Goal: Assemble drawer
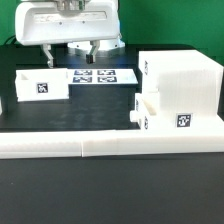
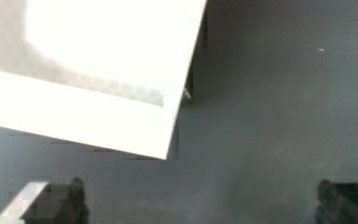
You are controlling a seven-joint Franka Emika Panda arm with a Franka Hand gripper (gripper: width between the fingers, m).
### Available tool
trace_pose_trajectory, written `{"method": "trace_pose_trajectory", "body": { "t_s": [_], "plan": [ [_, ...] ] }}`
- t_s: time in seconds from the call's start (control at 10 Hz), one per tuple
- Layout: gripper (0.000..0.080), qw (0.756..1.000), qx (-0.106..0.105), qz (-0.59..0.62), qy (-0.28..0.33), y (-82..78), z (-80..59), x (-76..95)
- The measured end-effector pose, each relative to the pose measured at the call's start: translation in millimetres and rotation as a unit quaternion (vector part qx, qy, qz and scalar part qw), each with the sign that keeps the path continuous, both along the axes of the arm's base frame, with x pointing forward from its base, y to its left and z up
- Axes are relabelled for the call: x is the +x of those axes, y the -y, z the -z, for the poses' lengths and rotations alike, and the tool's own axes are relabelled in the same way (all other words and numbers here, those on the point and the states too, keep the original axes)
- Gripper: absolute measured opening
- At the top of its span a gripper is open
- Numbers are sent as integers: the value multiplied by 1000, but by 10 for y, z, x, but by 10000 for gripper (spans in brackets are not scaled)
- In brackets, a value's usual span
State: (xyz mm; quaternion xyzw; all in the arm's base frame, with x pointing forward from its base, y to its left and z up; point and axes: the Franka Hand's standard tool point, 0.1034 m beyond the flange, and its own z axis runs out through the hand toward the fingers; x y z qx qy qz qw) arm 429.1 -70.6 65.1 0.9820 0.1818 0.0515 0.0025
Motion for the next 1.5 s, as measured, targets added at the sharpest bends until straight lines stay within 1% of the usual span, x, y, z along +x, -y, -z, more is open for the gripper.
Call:
{"method": "trace_pose_trajectory", "body": {
  "t_s": [0.2, 0.3, 0.4, 0.5, 0.6, 0.8, 1.0, 1.3, 1.4, 1.5],
  "plan": [
    [649, 1000, 1, 2, -5, 19, 7, -14],
    [649, 1000, 3, 12, -21, 94, 20, -52],
    [649, 999, 5, 35, -27, 113, 46, -105],
    [649, 998, 8, 46, -40, 80, 93, -183],
    [649, 997, 11, 55, -55, 60, 120, -221],
    [649, 996, 14, 63, -61, 55, 209, -293],
    [649, 996, 13, 61, -59, 59, 195, -271],
    [649, 996, 14, 65, -60, 69, 213, -285],
    [649, 995, 17, 81, -63, 105, 291, -359],
    [649, 994, 17, 86, -68, 96, 394, -449]
  ]
}}
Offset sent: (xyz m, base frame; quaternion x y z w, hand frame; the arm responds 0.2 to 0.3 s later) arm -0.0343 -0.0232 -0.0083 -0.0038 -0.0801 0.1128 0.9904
